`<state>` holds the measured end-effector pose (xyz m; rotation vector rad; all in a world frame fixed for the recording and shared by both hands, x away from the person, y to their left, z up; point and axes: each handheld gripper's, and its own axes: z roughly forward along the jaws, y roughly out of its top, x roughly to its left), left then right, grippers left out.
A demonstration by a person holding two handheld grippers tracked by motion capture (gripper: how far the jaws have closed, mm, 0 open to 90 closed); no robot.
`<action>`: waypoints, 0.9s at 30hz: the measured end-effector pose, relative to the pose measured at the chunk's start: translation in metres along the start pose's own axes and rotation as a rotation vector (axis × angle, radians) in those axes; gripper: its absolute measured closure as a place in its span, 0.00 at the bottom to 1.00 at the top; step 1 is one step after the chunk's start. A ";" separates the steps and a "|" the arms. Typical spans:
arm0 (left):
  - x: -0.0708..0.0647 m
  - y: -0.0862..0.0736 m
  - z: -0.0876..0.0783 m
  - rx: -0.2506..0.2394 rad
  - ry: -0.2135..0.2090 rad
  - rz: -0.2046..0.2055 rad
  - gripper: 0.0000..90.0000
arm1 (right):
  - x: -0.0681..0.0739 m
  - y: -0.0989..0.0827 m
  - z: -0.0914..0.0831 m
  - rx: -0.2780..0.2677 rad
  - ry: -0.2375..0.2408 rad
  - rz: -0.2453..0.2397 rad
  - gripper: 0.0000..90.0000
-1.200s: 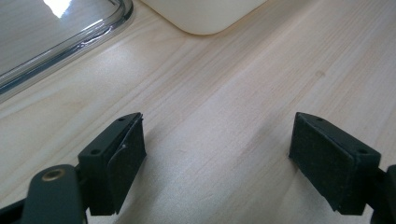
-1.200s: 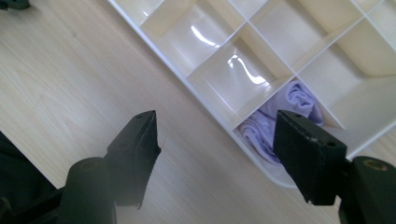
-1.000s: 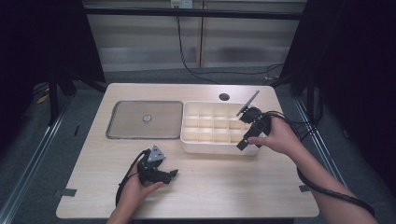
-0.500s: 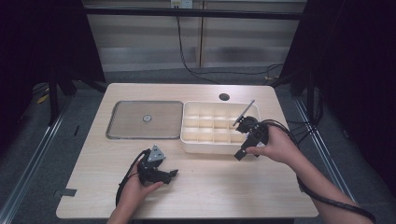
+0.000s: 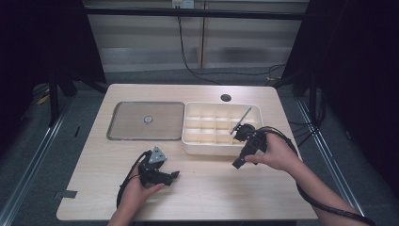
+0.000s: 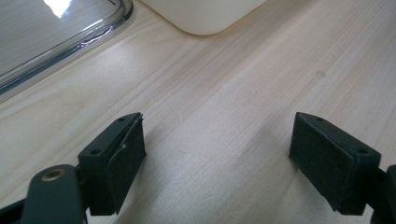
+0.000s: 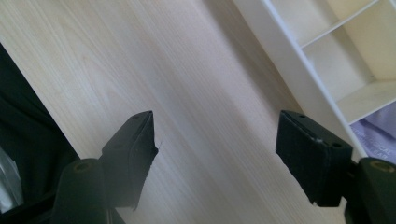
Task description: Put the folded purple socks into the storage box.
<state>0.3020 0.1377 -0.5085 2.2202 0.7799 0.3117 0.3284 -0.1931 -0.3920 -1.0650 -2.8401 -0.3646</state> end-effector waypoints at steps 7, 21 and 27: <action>0.000 0.000 0.000 0.000 0.000 0.001 0.20 | 0.004 -0.002 0.007 -0.016 0.018 -0.001 0.31; 0.000 0.000 0.000 0.000 0.000 0.000 0.20 | 0.015 0.002 0.023 -0.019 0.049 -0.026 0.30; 0.000 0.000 0.000 0.000 0.000 0.001 0.20 | 0.018 0.002 0.030 -0.022 0.056 -0.041 0.30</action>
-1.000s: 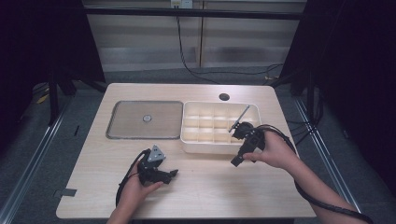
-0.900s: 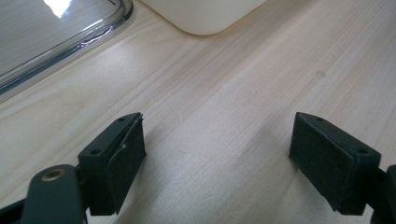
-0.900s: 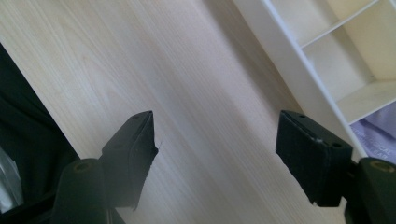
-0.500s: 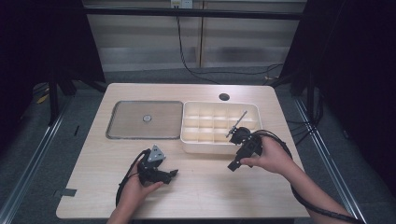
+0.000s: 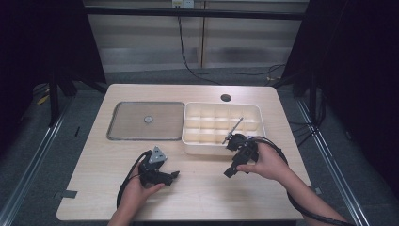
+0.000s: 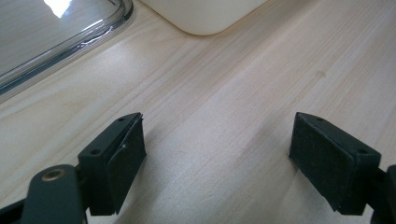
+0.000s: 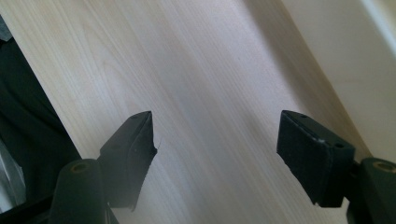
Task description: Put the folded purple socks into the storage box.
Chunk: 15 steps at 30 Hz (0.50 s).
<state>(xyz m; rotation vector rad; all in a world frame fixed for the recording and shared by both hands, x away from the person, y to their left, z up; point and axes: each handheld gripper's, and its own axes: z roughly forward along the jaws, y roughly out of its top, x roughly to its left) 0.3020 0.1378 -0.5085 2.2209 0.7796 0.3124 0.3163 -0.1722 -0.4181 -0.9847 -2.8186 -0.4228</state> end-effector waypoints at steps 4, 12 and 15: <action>0.000 0.000 0.000 0.000 -0.001 -0.001 0.20 | 0.001 -0.001 0.006 -0.007 0.011 0.000 0.30; 0.000 0.000 0.000 0.000 0.000 0.000 0.20 | 0.004 -0.003 0.016 -0.024 0.010 -0.005 0.30; 0.000 0.000 0.000 0.000 -0.001 -0.001 0.20 | 0.005 -0.004 0.021 -0.029 0.021 -0.004 0.30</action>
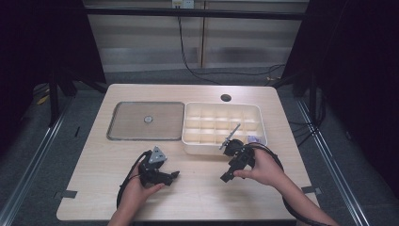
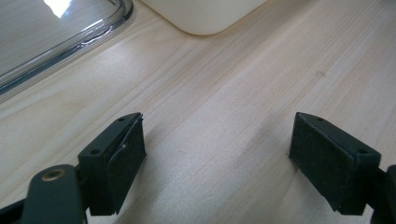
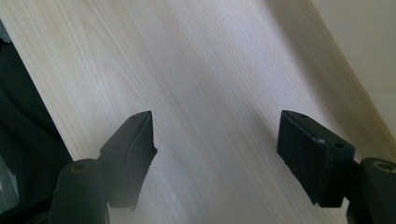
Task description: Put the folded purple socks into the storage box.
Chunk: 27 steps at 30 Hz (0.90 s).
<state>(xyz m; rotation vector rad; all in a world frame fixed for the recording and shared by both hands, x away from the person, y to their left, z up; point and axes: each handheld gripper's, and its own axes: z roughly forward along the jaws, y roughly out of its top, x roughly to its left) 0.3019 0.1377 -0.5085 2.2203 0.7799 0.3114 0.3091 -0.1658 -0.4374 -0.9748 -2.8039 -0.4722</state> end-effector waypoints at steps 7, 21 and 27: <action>0.000 0.000 0.000 0.001 0.000 0.002 0.20 | 0.002 -0.002 0.011 -0.021 0.006 -0.007 0.30; 0.000 0.000 0.000 0.000 0.001 0.001 0.20 | 0.005 -0.009 0.032 -0.083 0.021 -0.019 0.31; 0.000 0.000 0.000 0.000 0.001 0.001 0.20 | 0.007 -0.014 0.039 -0.127 0.012 -0.056 0.31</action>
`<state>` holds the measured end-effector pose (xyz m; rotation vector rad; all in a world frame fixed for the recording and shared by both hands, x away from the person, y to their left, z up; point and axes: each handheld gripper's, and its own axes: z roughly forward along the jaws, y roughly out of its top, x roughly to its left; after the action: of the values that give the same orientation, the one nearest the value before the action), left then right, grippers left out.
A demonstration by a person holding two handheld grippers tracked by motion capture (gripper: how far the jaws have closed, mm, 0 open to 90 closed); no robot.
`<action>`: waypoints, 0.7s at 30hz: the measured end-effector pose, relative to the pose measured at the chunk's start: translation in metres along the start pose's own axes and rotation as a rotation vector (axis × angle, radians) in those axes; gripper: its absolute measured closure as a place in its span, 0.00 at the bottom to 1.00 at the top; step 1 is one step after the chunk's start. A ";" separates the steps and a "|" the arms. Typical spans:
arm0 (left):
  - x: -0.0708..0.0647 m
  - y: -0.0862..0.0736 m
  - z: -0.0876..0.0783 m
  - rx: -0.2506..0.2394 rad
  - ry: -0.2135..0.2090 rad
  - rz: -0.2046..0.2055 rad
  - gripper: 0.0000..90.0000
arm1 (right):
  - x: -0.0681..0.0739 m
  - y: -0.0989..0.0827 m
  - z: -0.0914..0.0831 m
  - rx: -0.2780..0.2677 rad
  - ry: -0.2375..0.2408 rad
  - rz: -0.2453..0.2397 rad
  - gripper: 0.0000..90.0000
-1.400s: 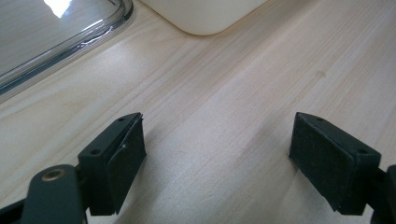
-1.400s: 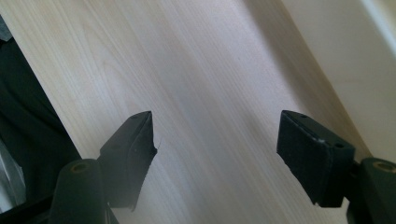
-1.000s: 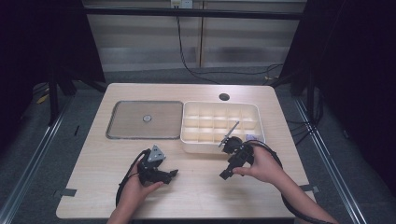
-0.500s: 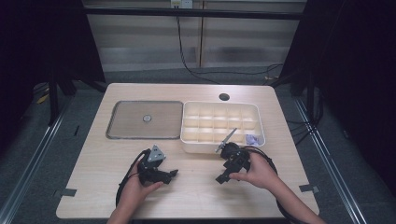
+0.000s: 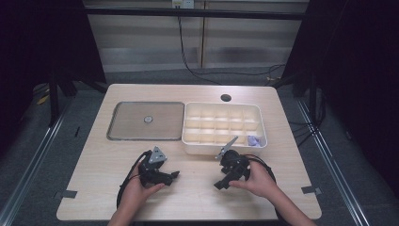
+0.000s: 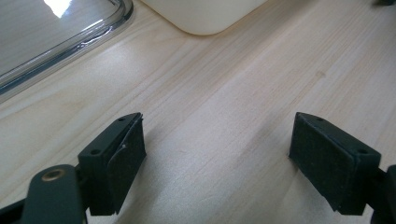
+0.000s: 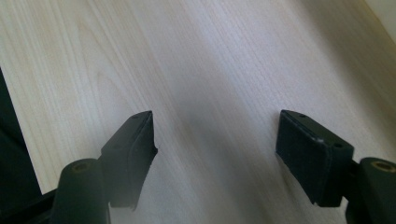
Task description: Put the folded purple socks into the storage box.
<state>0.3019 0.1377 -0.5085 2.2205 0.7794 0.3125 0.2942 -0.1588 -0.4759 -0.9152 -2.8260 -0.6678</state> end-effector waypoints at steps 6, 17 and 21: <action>0.000 0.000 0.000 0.000 0.000 0.000 0.20 | 0.001 -0.007 0.000 -0.047 -0.005 -0.018 0.30; 0.000 0.000 0.000 0.000 -0.001 -0.001 0.20 | 0.005 -0.030 0.004 -0.213 -0.044 -0.080 0.27; 0.000 0.000 0.000 0.000 -0.001 -0.001 0.20 | 0.004 -0.038 0.006 -0.275 -0.047 -0.098 0.27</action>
<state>0.3018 0.1377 -0.5085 2.2199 0.7800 0.3112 0.2690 -0.1813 -0.4946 -0.8416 -2.8830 -1.0829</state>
